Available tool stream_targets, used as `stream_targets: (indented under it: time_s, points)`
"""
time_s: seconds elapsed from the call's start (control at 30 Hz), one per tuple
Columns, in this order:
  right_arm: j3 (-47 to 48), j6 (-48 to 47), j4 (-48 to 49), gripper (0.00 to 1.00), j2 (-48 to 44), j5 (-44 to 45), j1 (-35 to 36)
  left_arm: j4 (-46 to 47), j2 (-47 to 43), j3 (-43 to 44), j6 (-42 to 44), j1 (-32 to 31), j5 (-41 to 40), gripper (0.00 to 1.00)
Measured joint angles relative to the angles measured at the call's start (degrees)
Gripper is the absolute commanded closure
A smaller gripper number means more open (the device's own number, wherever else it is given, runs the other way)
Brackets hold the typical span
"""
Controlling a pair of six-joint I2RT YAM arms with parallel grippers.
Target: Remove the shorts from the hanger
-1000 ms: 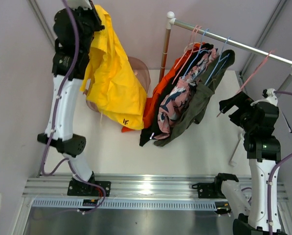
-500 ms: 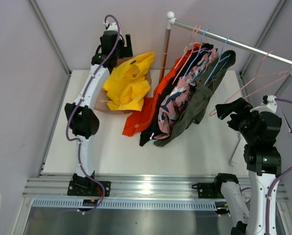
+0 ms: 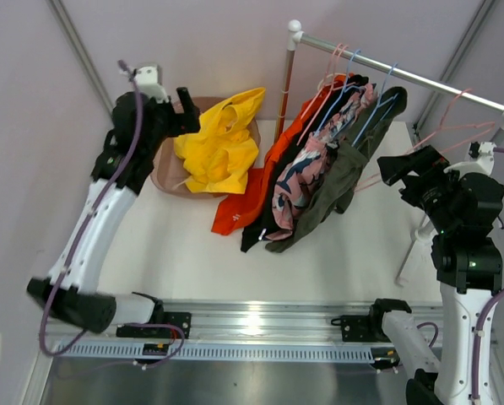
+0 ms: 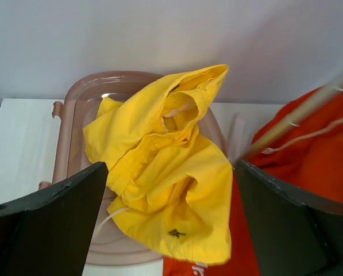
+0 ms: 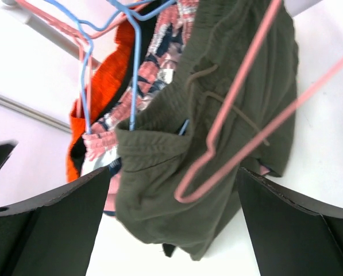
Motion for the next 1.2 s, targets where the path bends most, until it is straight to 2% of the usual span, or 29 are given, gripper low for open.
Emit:
stream_targets:
  time_s: [0.13,0.23,0.43,0.57,0.77,0.8,0.83,0.93,1.07,1.17,1.2]
  points:
    - [0.0,2.56,1.66,0.02,-0.52,-1.09,1.6,3.34,-16.04,-12.48,-0.35,-0.31,1.62,0.01]
    - [0.04,3.58,4.46,0.04,0.79,-1.2,3.41,3.48,-23.41,-19.96,-0.46,-0.68,1.97,0.01]
    - [3.93,3.17,9.31,0.06,10.62,3.43,11.76,0.79,-27.12,-28.87,-0.79,-0.76,3.56,0.01]
    - [6.05,0.52,13.2,0.08,18.05,10.08,17.03,-0.68,-30.08,-35.32,-0.74,-0.79,3.8,0.01]
    - [7.76,-5.42,16.04,0.19,24.68,21.68,24.63,-0.94,-32.87,-39.67,-0.68,-0.83,2.89,0.01]
    - [7.87,-6.27,16.7,0.23,25.24,23.12,25.2,-0.85,-32.98,-39.93,-0.68,-0.83,2.82,0.01]
    - [7.87,-6.95,17.25,0.33,25.64,24.72,25.68,-0.59,-33.07,-40.22,-0.68,-0.83,2.84,0.01]
    - [7.89,-8.66,17.68,0.49,26.05,28.72,26.88,-0.28,-33.51,-40.89,-0.68,-0.83,2.89,0.01]
    - [7.87,-10.4,17.9,0.6,25.88,33.48,29.24,-0.04,-33.83,-41.31,-0.68,-0.83,3.13,0.01]
    - [7.61,-11.3,18.05,0.73,24.98,35.78,30.62,0.33,-33.86,-41.35,-0.68,-0.85,3.41,0.01]
    - [7.26,-11.43,18.25,0.83,24.28,36.28,30.8,0.44,-33.86,-41.38,-0.68,-0.85,3.54,0.01]
